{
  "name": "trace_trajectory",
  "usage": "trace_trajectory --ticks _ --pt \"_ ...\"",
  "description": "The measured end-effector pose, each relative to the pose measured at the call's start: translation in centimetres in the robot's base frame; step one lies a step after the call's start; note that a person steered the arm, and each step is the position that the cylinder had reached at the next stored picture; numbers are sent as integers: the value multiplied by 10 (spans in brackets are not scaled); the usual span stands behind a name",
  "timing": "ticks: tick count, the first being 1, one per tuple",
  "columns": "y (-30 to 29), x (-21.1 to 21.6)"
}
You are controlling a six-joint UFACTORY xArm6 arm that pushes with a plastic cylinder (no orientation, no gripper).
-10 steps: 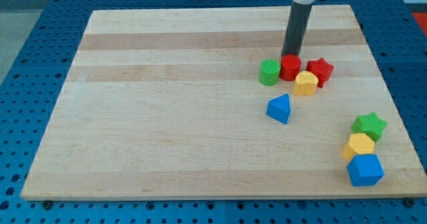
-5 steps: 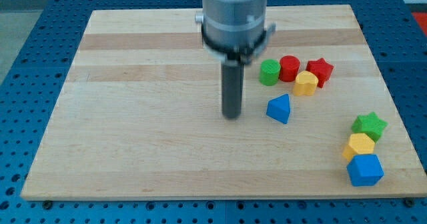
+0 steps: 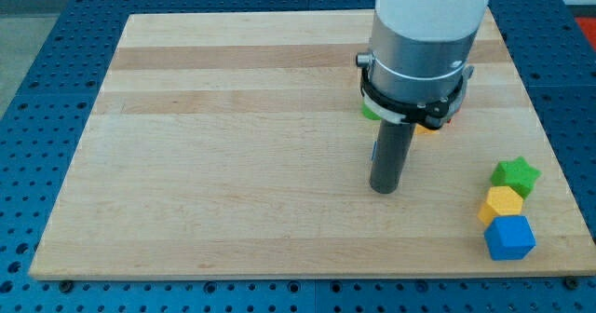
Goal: Move the blue triangle to the left of the yellow heart
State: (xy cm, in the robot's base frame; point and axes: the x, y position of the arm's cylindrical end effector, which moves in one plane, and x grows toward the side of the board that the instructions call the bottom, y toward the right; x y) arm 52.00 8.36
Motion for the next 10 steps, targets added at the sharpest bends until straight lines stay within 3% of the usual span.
trace_trajectory --ticks 2,6,7,8,10 --pt "4 -49" --pt "-7 -39" --pt "-9 1" --pt "-9 98" --pt "5 98"
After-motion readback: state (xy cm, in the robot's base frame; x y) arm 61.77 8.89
